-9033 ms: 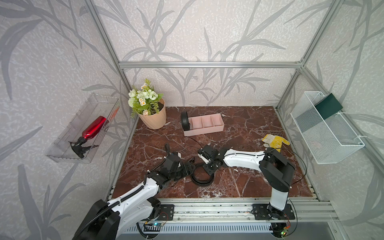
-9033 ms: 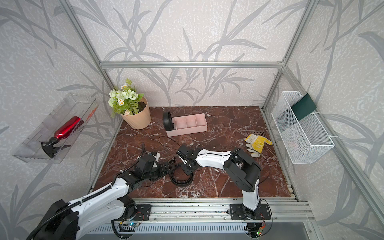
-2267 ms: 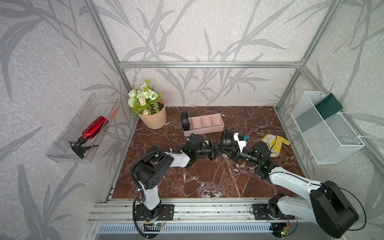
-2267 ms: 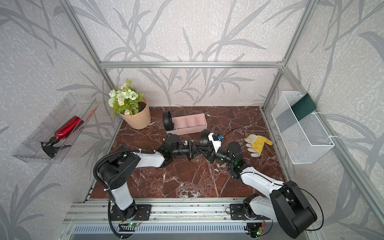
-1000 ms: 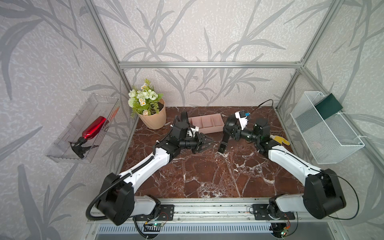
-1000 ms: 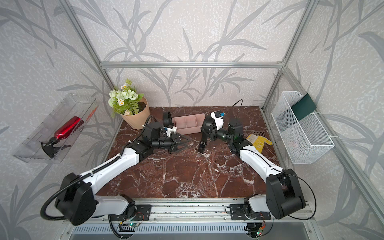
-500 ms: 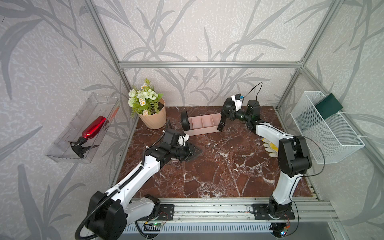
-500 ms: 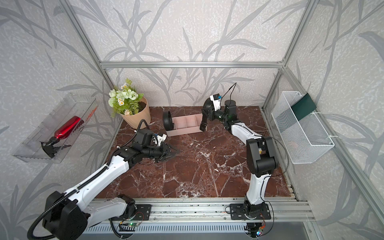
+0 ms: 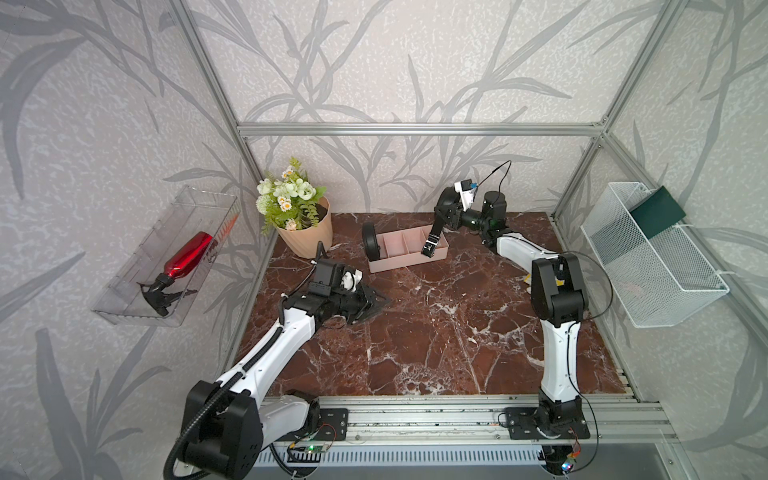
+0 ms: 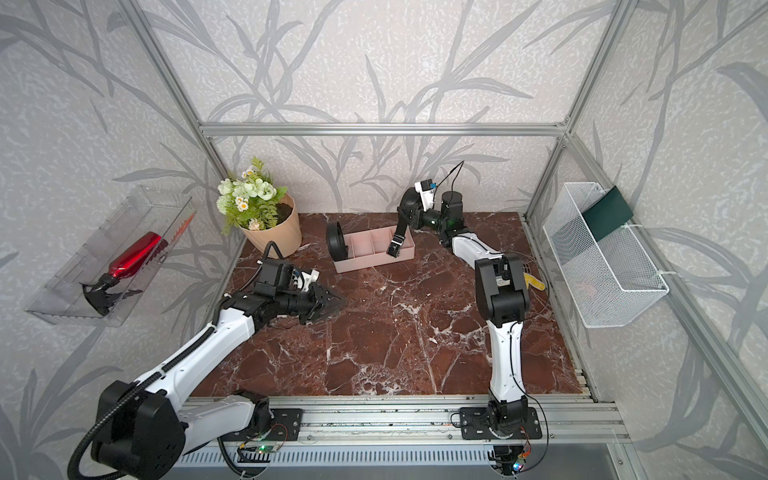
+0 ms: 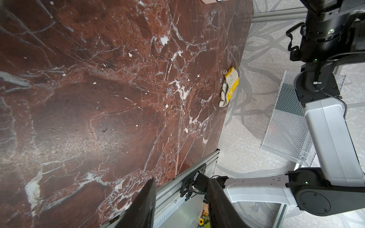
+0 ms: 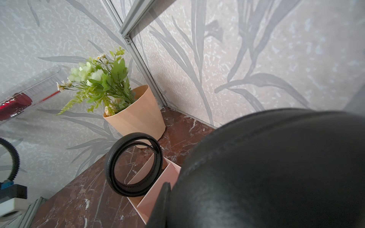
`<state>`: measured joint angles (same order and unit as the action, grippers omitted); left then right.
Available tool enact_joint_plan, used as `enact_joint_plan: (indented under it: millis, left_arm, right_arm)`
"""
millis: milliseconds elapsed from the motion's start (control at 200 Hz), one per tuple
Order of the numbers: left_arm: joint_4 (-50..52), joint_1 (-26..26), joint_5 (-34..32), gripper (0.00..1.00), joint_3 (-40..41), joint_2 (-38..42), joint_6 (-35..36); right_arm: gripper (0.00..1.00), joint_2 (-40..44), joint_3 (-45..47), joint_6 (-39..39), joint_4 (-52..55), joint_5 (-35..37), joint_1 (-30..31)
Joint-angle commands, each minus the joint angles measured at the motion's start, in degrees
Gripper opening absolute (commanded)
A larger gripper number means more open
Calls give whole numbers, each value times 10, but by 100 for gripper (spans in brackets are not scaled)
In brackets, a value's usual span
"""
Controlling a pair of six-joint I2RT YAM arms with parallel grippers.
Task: Place the belts into the storage roll
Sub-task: Place the belt in the container.
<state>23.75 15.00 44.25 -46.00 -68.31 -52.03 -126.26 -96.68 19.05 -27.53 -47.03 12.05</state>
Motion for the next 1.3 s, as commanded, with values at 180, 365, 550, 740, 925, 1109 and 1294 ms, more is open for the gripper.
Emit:
enact_joint_plan:
  millis: [180,365,550,740,925,1109,1294]
  left_arm:
    - [-19,-7,33,43,5,-40,20]
    - [-8,-14,46,42,1,-58,34]
    - [-10,-16,51,42,6,-68,35]
    - [-12,-15,53,42,6,-70,34]
    - [-19,-13,56,42,20,-60,27]
    - [-22,-3,57,41,34,-35,21]
    - [-19,2,58,41,62,9,16]
  right_arm:
    - [0,5,-87,53,-63,-30,-4]
    - [0,-54,-107,83,-95,-38,-6]
    - [0,-81,-76,81,-117,-49,-8]
    - [0,-54,19,57,-141,-44,-18]
    - [0,6,109,30,-144,-59,-17]
    - [0,102,209,-33,-91,-70,17]
    - [0,189,328,-53,-84,-43,71]
